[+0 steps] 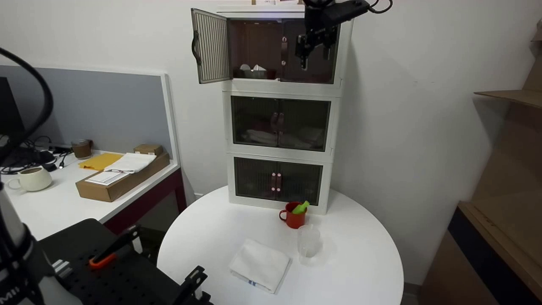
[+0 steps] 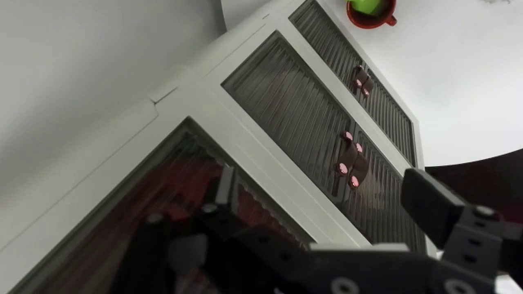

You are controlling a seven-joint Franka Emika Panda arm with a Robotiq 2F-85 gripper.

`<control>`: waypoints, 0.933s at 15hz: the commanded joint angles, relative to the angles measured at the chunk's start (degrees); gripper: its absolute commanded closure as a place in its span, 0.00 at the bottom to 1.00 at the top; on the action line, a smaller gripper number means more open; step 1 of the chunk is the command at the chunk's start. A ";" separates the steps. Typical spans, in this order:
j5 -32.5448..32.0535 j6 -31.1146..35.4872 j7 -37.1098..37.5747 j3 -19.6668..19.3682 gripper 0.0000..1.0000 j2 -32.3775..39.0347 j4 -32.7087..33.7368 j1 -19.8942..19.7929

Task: Open the two doors of the topmost shelf

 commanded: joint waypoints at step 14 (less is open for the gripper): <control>35.89 -19.60 -31.83 4.31 0.00 9.48 13.27 -8.09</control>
